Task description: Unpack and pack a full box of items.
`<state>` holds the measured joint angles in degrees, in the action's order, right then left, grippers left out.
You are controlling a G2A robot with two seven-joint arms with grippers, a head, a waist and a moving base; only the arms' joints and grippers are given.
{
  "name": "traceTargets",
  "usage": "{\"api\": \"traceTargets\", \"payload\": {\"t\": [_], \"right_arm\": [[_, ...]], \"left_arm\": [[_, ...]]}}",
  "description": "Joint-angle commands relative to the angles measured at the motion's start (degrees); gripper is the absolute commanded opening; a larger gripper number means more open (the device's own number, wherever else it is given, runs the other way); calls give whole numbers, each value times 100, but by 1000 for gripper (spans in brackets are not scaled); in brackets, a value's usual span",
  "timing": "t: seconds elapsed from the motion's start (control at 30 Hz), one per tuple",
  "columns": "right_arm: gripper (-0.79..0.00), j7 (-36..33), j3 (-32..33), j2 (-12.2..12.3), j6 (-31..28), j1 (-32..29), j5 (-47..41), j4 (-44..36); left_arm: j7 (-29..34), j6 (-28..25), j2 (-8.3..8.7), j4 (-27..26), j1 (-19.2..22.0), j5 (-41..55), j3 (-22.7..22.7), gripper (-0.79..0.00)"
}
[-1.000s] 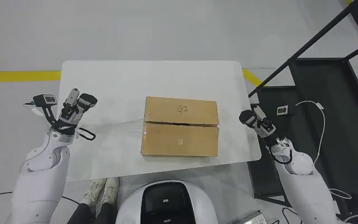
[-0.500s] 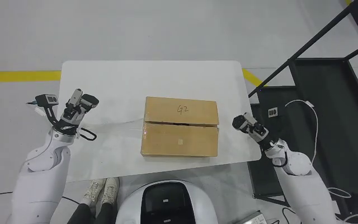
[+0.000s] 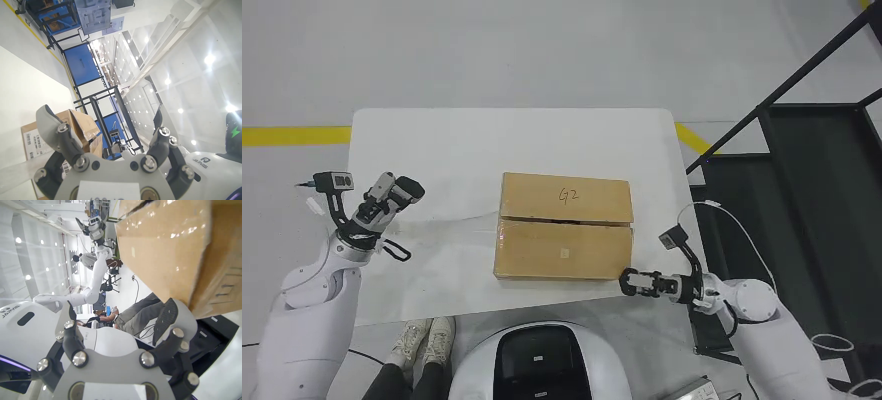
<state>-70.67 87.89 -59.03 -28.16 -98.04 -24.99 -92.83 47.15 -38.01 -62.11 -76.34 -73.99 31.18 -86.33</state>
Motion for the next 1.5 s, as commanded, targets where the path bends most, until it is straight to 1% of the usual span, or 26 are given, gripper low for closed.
{"api": "traceTargets", "payload": {"t": [0.0,0.23,0.33,0.53,0.73,1.0,1.2,1.3,1.47], "right_arm": [[0,-67,-88,3,20,-27,32,-38],[0,32,-453,-2,55,-144,386,-133],[0,476,-663,-31,81,-98,753,-45],[0,1222,-847,-88,65,123,649,272],[0,1599,-997,-128,40,384,565,378],[0,1991,-1326,-197,212,769,647,463],[0,2076,-1587,-233,314,794,673,434],[0,2128,-1799,-258,374,780,845,330],[0,2655,-2156,-331,303,765,1193,119]], "left_arm": [[3,-7,-4,-12,-22,-4,18,0],[-82,-45,-12,-25,-75,-82,36,0],[-102,-47,-12,-22,-91,-103,32,0],[-186,-65,-11,-46,-121,-144,-9,0],[-221,-60,-8,-69,-153,-189,-39,0],[-303,-43,-6,-75,-192,-203,-90,0],[-352,18,-3,-4,-177,-248,-122,0],[-371,18,-7,2,-172,-254,-116,0],[-423,6,-4,12,-177,-250,-164,0]]}}
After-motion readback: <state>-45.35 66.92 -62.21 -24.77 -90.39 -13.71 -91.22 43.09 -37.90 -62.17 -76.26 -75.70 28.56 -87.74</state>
